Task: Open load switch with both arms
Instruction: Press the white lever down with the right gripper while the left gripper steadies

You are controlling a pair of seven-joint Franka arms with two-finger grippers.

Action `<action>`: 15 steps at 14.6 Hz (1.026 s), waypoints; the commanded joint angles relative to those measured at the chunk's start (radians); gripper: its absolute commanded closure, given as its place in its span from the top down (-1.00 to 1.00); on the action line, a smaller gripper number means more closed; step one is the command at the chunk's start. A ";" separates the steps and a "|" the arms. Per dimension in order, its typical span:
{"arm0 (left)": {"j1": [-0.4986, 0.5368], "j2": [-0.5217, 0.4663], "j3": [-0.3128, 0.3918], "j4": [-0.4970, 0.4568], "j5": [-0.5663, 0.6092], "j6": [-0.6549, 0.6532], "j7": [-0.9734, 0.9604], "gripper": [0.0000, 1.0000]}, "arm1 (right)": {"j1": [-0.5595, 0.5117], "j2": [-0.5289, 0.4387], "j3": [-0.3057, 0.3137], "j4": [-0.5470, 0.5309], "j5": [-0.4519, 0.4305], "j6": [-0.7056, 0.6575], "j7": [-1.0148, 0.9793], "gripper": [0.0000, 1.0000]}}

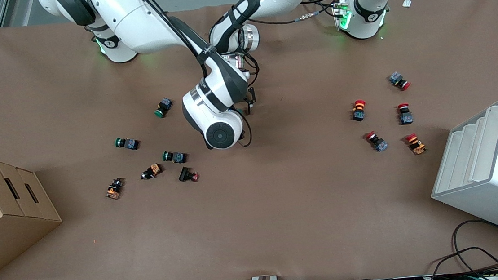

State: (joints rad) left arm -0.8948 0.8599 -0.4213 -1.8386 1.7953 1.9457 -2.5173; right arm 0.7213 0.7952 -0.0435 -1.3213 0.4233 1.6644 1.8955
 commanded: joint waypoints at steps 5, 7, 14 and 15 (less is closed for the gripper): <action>-0.007 0.007 0.006 -0.001 0.021 -0.010 -0.006 0.97 | 0.038 -0.007 -0.003 -0.047 -0.004 -0.060 -0.016 0.99; -0.007 0.007 0.004 -0.001 0.021 -0.010 -0.003 0.97 | 0.061 -0.005 -0.004 -0.071 -0.012 -0.043 -0.016 0.99; -0.006 0.010 0.004 0.001 0.021 -0.010 -0.003 0.98 | 0.032 -0.033 -0.010 -0.082 -0.086 -0.025 -0.082 1.00; -0.006 0.008 0.004 -0.001 0.021 -0.010 -0.001 0.98 | 0.002 -0.063 -0.013 -0.081 -0.115 -0.037 -0.151 1.00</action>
State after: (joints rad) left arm -0.8952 0.8618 -0.4206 -1.8387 1.7967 1.9439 -2.5173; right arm 0.7790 0.7895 -0.0526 -1.3902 0.3603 1.6408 1.8411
